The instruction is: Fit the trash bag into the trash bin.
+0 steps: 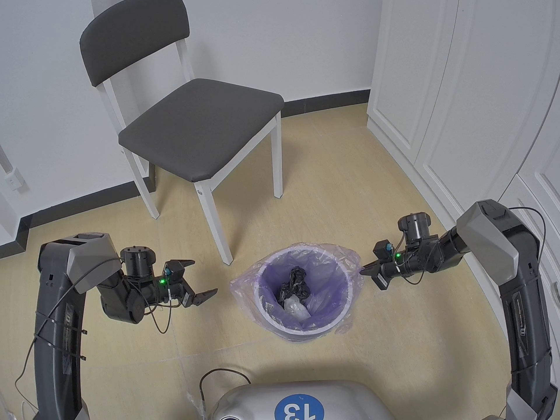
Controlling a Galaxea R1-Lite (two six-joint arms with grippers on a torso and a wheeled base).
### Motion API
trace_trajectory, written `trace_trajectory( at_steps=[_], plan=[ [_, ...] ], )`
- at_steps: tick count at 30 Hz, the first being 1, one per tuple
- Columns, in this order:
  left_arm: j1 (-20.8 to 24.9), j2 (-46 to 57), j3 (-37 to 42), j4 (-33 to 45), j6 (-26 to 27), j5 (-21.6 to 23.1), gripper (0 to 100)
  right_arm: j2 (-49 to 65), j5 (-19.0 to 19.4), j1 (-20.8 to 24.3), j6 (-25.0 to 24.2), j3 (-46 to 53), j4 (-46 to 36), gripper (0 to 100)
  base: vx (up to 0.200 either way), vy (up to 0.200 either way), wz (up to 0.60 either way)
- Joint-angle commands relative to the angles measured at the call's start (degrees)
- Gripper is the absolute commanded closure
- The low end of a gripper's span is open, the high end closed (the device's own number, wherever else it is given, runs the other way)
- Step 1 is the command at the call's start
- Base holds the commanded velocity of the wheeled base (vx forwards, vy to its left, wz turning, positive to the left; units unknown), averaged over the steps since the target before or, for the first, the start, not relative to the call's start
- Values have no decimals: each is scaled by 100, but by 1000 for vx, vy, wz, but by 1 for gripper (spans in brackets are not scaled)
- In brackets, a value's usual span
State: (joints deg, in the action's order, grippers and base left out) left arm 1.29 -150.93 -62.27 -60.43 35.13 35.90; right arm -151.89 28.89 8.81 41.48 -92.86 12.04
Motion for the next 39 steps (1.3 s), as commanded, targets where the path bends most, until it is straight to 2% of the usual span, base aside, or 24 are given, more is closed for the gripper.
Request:
trace_trajectory(
  at_steps=[1, 6, 9, 16, 17, 22, 29, 34, 36, 39],
  plan=[
    [55, 46, 66, -48, 2, -75, 0, -657, 143, -38, 237, -1261, -967, 100, 0, 0, 0],
    [64, 11, 101, -180, -6, -92, 0, -1061, 301, -38, 246, -2105, -1424, 100, 0, 0, 0],
    [91, 2, 180, -224, -6, -92, 0, -1220, 345, -38, 220, -2174, -1609, 100, 0, 0, 0],
    [152, -6, 391, -584, -191, -110, 0, -1290, 345, -73, 237, -2174, -1494, 100, 0, 0, 0],
    [187, -24, 505, -839, -279, -171, 0, -1395, 354, -126, 246, -2174, -1336, 100, 0, 0, 0],
    [214, -15, 655, -1067, -314, -206, 0, -1501, 662, -205, 202, -2174, -1037, 100, 0, 0, 0],
    [381, -42, 628, -1024, -481, -241, 0, -1457, 802, -196, 185, -2174, -941, 100, 0, 0, 0],
    [688, -147, 277, -988, -929, -400, 0, -1422, 802, -187, 211, -2174, -932, 100, 0, 0, 0],
    [750, -156, 136, -839, -982, -417, 0, -1413, 802, -187, 211, -2174, -932, 100, 0, 0, 0],
    [820, -138, -242, -189, -929, -444, 0, -1413, 802, -161, 202, -2174, -932, 100, 0, 0, 0]
  ],
)
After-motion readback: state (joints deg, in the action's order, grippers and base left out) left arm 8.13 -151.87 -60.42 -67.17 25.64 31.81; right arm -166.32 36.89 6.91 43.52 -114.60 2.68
